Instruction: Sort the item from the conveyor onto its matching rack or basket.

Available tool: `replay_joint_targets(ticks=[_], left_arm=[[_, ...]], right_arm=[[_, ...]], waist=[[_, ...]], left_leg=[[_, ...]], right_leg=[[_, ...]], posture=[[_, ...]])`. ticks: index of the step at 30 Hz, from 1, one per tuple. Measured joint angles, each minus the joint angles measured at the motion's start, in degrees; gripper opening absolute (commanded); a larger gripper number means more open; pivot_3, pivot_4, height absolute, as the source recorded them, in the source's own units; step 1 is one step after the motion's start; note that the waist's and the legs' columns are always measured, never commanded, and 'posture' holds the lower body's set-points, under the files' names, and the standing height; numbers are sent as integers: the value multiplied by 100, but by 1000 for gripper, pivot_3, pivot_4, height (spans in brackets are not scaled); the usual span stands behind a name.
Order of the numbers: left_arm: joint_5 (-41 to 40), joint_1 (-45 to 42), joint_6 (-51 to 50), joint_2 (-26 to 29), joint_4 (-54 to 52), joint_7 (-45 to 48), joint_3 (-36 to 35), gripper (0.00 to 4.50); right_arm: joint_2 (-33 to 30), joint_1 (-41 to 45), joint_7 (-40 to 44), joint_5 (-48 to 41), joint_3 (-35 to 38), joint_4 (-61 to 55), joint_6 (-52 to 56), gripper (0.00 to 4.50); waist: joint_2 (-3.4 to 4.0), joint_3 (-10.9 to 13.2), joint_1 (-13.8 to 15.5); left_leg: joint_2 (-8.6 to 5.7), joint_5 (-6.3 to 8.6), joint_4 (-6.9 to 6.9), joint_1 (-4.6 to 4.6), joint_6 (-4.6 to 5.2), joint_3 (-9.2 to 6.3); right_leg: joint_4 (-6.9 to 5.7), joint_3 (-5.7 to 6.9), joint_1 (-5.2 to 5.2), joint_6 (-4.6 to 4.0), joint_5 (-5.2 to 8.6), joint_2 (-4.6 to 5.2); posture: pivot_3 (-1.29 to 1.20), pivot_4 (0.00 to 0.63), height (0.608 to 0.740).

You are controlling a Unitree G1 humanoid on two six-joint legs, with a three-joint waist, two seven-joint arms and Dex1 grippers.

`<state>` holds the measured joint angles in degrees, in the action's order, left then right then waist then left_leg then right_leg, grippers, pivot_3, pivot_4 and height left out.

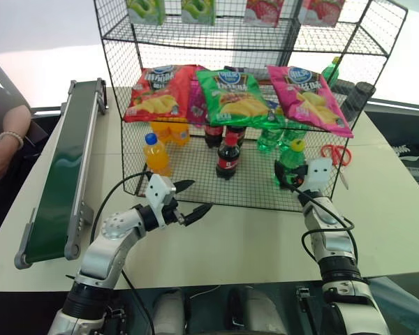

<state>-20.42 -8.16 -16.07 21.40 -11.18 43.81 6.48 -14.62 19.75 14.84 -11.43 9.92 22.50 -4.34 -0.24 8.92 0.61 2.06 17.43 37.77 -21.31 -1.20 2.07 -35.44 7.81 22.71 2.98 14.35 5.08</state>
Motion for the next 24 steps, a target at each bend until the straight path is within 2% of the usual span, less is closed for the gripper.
replay_joint_targets(ticks=[8,16,20,24], left_arm=[[31,-59,11,3,8,57,92,4500],[42,-117,20,-21,67,76,122,4500],[12,-169,10,28,145,121,93,4500],[-86,-161,-72,349,150,259,-110,4500]], right_arm=[[-64,-533,-44,22,-6,-819,291,4462],[-308,-1649,-41,9,-30,-2687,1191,4462],[-748,-2383,263,-219,63,-3930,1756,4462],[-1272,-3071,861,-820,403,-5097,2148,4462]], waist=[[5,-3,6],[15,-10,25],[18,-12,23],[17,-13,5]], left_leg=[[1,0,0,0,0,0],[-1,1,0,-3,1,-2],[-2,1,0,-5,1,-3],[3,2,-1,-2,2,-5]], right_leg=[[0,-1,0,0,0,1],[4,0,0,1,1,5],[6,1,1,2,1,4],[9,1,1,1,3,-5]], posture=[[0,150,735],[0,150,735],[0,150,735],[0,150,735]])
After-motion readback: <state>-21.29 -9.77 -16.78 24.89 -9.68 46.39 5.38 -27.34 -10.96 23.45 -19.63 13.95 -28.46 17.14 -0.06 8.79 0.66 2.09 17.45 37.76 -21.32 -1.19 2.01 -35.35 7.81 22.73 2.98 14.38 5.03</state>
